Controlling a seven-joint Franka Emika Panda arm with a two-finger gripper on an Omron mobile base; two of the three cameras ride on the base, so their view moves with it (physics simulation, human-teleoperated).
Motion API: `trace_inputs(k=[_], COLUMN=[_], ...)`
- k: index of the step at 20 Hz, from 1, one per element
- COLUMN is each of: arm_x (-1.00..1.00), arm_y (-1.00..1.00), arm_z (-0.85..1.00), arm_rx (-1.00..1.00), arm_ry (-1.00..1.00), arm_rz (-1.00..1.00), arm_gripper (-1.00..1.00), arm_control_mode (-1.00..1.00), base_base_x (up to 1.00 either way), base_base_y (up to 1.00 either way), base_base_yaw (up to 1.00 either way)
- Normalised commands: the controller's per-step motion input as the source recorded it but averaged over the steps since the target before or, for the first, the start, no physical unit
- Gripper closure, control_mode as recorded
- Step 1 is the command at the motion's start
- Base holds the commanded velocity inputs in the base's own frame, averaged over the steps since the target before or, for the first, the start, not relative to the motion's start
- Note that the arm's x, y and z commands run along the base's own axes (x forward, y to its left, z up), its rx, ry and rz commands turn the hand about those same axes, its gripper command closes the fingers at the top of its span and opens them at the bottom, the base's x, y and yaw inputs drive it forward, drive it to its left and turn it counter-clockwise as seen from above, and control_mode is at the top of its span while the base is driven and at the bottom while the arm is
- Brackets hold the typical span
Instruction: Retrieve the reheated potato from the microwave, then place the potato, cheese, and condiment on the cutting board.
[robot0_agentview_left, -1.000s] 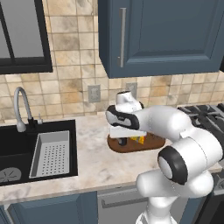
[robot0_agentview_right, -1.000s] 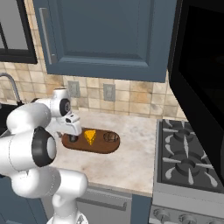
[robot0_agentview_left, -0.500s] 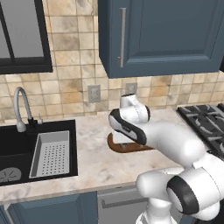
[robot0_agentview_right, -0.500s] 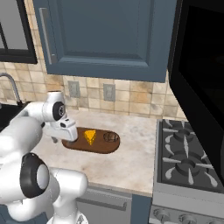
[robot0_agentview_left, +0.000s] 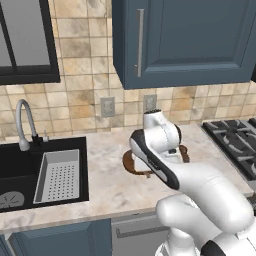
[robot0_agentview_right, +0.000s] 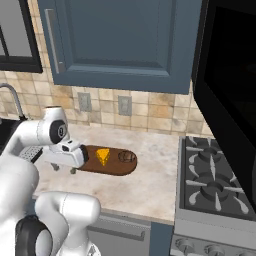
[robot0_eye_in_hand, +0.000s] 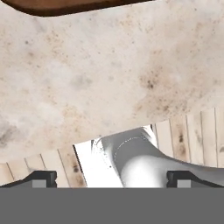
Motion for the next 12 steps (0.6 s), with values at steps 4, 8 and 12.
trace_inputs(k=[4, 8, 12], arm_x=[-0.65, -0.64, -0.65], arm_y=[-0.1, -0.06, -0.08], arm_z=[0.17, 0.18, 0.2], arm_rx=[0.0, 0.0, 0.0], arm_ry=[-0.06, -0.04, -0.04], arm_rz=[0.03, 0.01, 0.01], arm_gripper=[-1.0, -1.0, -1.0], arm_control_mode=[-1.0, -1.0, -1.0], base_base_x=[0.0, 0.0, 0.0], base_base_y=[0.0, 0.0, 0.0], base_base_yaw=[0.0, 0.0, 0.0])
